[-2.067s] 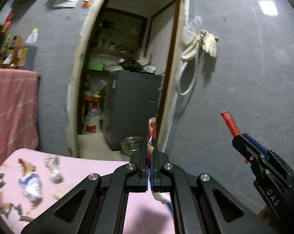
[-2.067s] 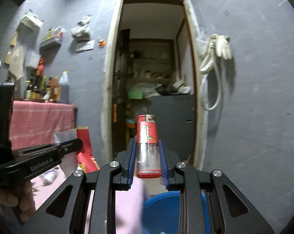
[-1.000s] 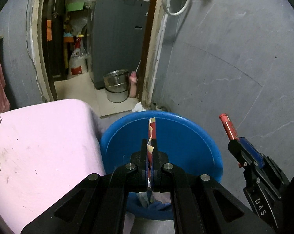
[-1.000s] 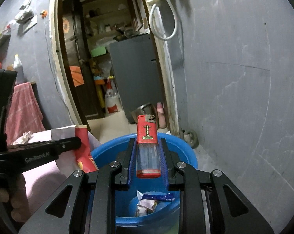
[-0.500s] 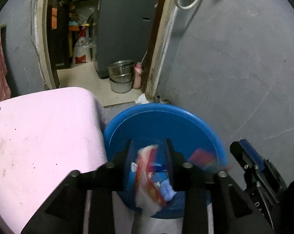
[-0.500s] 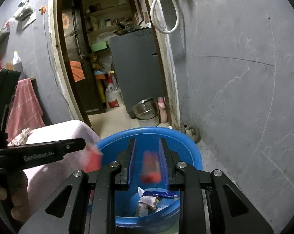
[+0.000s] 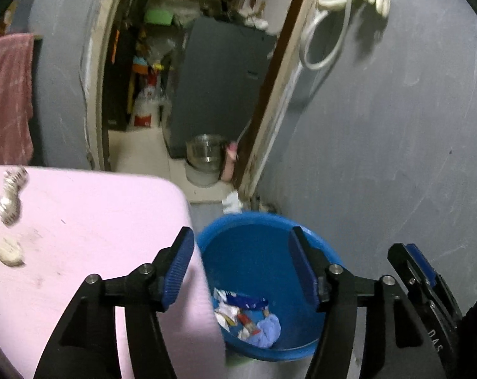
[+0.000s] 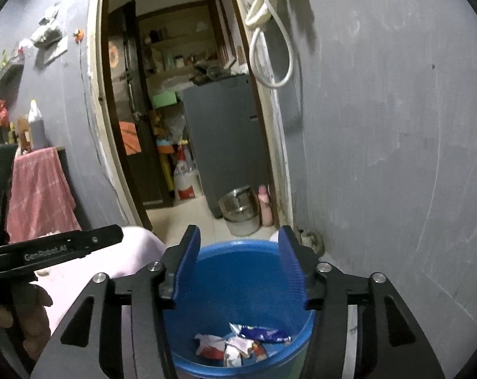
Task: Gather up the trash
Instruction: 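Move both tools back over the table toward the bread crust and white packet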
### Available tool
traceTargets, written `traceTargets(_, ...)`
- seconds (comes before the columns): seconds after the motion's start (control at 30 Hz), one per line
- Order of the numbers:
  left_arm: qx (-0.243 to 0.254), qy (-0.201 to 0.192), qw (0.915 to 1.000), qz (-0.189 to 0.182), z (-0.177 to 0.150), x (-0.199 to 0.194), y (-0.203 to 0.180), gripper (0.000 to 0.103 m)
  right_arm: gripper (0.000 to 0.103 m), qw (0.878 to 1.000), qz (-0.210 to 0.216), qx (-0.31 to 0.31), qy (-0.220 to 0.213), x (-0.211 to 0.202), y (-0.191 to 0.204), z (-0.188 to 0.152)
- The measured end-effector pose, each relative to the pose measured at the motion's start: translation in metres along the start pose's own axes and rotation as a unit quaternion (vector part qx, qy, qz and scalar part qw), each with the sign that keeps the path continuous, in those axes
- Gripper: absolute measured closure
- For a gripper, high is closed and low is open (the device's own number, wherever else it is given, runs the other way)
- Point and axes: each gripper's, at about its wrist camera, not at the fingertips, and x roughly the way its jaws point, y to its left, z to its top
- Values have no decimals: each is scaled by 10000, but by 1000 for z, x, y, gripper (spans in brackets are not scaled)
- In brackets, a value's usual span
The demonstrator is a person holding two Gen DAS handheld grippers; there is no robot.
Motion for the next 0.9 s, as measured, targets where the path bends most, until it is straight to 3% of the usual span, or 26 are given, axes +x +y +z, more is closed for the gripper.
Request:
traceTargets(0.1,28,-327,9995,32,8,-23,8,28,48,9999,23,-3,-138,-8,8,8)
traceTargets(0.17,26,-574,9983,65,12,-41,14,20,40,9997,54,-26,-243,-15,17,15)
traceTargets(0.23,69,-773,9969,138,16,-56,20,16,31,9993,87,-52,-372,-23,26,20)
traceTargets(0.37,75,-1163,9927,307,22,-88,37,6,25,9979,153,-147,-605,-39,46,28)
traceTargets(0.53,41,-1426,9886,479,25,-124,64,5,15,9961,288,-235,-804,-53,72,33)
traceTargets(0.67,8,-1550,9859,636,22,-147,85,4,1,9940,434,-270,-965,-61,95,36)
traceTargets(0.9,-64,-1862,9777,969,21,-188,129,2,0,9880,739,-265,-1328,-76,140,36)
